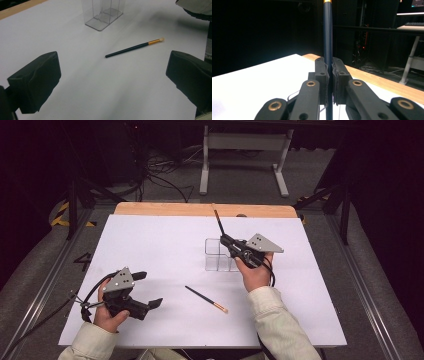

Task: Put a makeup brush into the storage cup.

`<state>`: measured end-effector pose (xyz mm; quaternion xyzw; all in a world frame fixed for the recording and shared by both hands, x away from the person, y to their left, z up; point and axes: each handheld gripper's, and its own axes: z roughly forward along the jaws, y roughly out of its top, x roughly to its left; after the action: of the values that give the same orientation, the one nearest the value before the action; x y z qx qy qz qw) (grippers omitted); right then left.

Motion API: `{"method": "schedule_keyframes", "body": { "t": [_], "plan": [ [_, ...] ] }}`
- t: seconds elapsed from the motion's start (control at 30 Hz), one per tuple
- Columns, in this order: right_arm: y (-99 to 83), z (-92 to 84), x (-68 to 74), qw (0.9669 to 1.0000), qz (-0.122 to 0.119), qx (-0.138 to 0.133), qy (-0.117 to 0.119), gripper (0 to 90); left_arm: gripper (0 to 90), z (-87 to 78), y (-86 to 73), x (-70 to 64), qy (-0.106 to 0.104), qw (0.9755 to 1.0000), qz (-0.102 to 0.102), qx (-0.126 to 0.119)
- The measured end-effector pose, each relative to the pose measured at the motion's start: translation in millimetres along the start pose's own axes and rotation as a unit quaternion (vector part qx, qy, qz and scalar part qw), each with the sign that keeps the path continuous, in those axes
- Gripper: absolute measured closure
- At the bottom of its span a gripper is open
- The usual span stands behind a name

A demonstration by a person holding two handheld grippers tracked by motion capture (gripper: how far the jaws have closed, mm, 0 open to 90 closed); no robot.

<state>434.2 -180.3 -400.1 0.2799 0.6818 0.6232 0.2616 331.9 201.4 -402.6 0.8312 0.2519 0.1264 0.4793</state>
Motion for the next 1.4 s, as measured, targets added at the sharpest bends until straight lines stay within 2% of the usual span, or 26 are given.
{"method": "schedule_keyframes", "body": {
  "t": [0.77, 1.4],
  "plan": [
    [-21.6, 8.9, -5.7, 0.9995, 0.018, 0.025, -0.011, 84.6, 0.6, 0.4, -0.8, -1.9, -0.004, 1.0000, 0.008, 0.004],
    [-26.3, -3.5, -4.3, 0.9988, 0.021, 0.041, -0.020, 84.2, 0.5, -0.1, -0.5, -1.1, -0.003, 0.9999, 0.010, 0.004]
  ]
}}
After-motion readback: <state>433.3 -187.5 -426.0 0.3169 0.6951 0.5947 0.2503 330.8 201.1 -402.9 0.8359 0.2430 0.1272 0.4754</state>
